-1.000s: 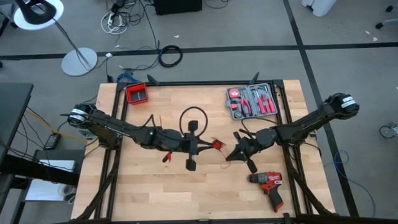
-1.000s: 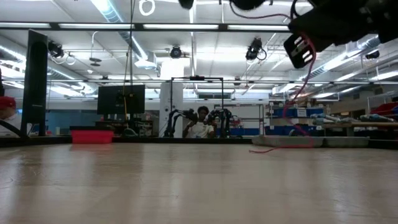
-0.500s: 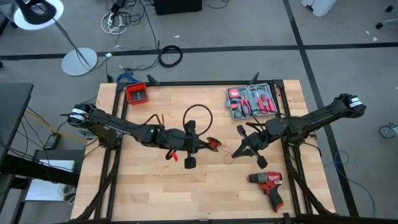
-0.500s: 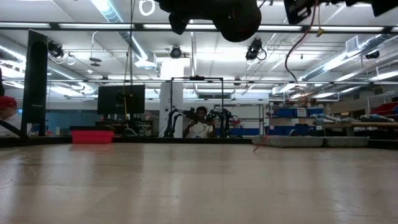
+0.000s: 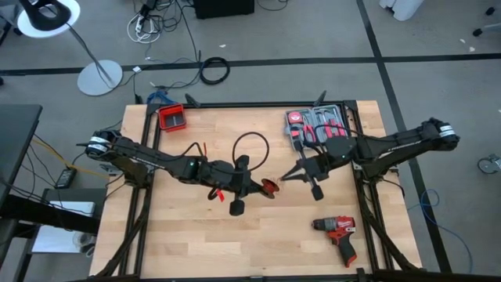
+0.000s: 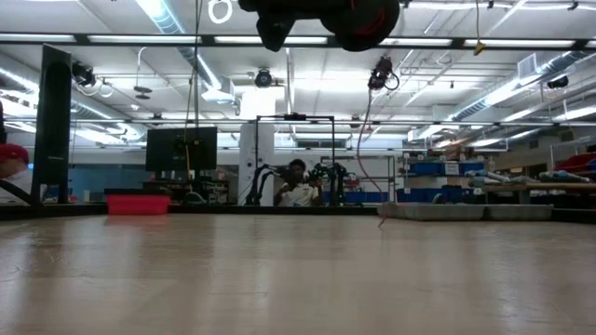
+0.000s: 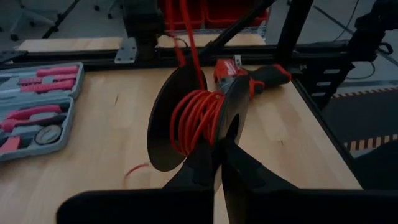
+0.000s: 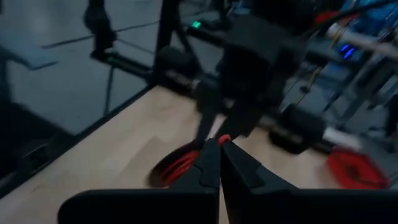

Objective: Coil cords
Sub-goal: Coil the red wire onto the black spool

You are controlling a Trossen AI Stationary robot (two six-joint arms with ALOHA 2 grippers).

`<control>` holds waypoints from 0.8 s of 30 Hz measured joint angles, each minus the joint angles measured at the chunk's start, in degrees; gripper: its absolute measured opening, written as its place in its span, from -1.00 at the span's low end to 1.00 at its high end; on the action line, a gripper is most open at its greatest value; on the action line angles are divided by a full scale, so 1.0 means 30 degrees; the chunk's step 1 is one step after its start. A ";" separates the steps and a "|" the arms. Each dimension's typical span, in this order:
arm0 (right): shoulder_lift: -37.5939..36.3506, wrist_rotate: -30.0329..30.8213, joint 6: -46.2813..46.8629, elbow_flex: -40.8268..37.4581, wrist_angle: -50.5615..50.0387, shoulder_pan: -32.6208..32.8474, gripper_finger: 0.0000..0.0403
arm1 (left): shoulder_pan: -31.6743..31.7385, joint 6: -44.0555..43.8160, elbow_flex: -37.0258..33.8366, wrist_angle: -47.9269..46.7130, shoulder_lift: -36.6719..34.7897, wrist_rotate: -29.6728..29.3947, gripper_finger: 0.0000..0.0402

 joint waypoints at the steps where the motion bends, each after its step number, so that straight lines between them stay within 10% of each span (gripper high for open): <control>1: 0.0198 0.0141 -0.0244 0.0000 0.0623 -0.0080 -1.00 | -0.0007 0.0003 0.0000 0.0177 0.0000 0.0007 -0.95; 24: 0.5298 -0.4048 0.0618 0.0000 0.6710 -0.1666 -1.00 | -0.0014 0.4146 0.0000 0.5151 0.0000 0.5723 -0.95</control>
